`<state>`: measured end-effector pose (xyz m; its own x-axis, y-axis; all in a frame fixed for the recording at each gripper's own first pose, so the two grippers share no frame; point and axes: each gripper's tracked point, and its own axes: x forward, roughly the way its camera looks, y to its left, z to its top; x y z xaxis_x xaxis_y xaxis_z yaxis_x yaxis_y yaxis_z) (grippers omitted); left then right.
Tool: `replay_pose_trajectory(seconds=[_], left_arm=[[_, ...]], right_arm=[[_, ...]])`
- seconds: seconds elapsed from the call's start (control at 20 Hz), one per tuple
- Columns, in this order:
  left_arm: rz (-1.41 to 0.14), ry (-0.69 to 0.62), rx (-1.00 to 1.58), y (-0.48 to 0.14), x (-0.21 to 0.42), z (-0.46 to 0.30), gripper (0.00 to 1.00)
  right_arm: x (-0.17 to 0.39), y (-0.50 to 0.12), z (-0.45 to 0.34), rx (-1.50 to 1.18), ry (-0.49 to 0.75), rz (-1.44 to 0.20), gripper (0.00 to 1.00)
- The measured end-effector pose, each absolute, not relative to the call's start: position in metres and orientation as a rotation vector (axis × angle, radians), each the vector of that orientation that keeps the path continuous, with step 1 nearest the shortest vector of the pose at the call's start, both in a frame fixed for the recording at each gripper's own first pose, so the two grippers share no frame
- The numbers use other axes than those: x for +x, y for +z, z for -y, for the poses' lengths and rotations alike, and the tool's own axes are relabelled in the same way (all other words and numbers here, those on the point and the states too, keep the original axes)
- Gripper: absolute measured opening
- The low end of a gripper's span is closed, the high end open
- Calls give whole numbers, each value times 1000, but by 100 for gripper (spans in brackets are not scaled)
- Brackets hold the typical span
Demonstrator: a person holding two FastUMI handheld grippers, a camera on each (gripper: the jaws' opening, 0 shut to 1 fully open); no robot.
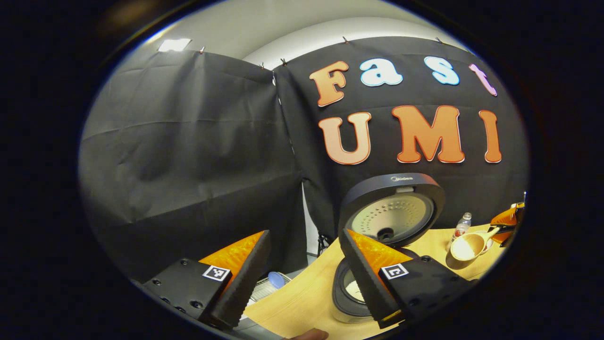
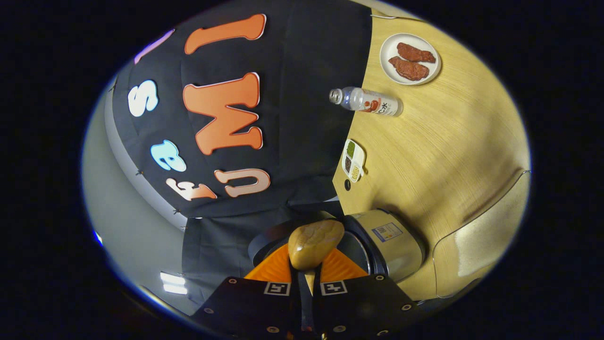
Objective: Close the left gripper, press the button to open the rice cooker; take a wooden spoon from the chopstick holder with the right hand, scoop a spoonful of rice and pour it into the rice cooker, then put the wooden spoon back into the chopstick holder.
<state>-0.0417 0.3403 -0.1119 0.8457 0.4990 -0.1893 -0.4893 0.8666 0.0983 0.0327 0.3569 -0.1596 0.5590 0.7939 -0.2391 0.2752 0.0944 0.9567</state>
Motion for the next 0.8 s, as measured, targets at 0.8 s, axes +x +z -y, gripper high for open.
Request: replay_pose_trajectory(seconds=[0.8], left_arm=[[-274, 592, 51, -136, -51, -371, 95]], right_arm=[[53, -142, -459, 809, 618, -755, 9]])
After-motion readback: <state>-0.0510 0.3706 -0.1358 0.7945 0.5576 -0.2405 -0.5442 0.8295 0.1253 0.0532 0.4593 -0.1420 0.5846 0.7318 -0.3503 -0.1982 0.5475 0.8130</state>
